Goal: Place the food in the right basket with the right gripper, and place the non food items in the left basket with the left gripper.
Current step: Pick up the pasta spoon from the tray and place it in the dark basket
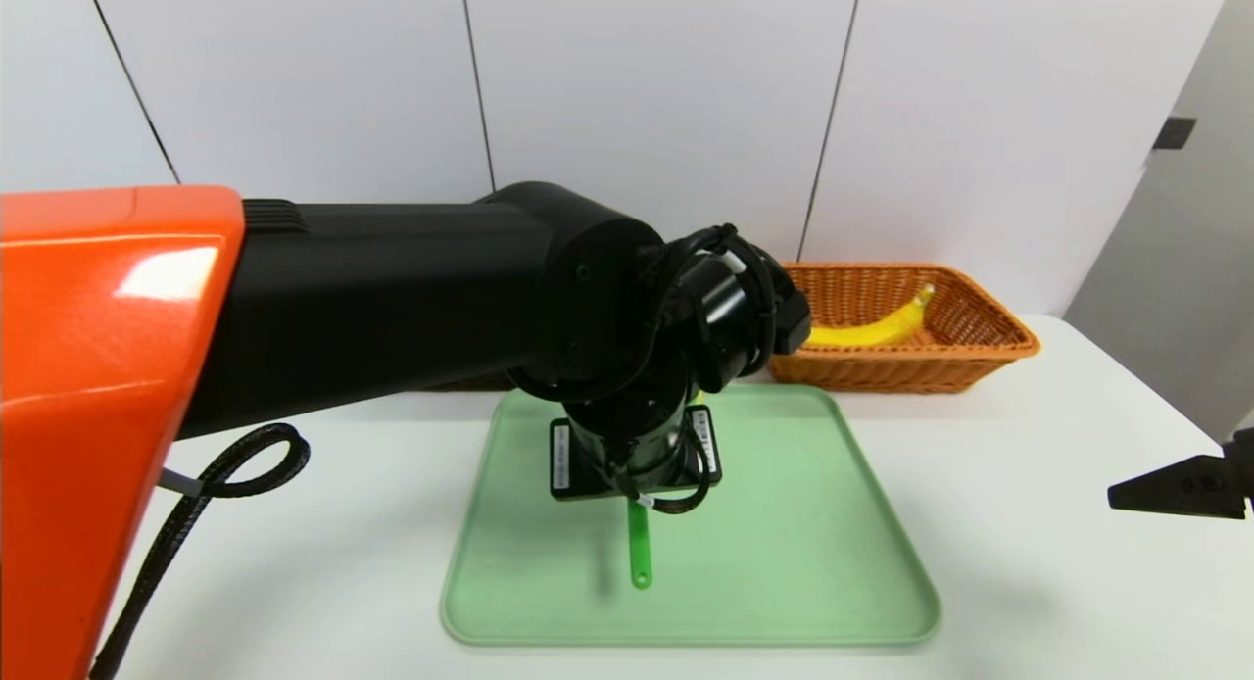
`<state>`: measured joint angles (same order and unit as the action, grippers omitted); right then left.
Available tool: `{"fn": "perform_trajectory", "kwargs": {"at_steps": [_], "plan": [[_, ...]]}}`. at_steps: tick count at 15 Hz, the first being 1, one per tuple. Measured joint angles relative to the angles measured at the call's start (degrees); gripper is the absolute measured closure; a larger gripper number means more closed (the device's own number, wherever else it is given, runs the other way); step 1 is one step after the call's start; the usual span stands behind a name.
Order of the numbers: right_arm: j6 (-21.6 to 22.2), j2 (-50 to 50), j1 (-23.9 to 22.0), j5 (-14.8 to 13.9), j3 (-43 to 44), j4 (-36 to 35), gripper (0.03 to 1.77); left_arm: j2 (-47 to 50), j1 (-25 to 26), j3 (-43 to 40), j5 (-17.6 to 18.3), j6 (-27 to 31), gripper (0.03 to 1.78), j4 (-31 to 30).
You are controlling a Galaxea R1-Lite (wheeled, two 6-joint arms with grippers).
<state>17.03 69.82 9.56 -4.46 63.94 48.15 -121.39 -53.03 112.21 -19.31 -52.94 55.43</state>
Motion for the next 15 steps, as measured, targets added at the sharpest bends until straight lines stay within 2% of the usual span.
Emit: {"fn": "perform_trajectory", "kwargs": {"at_steps": [15], "plan": [[0.02,0.83,-0.09,0.11,0.09,-0.06,0.10,12.57,0.06,-0.26,-1.83,4.30,1.69,1.43]]}}
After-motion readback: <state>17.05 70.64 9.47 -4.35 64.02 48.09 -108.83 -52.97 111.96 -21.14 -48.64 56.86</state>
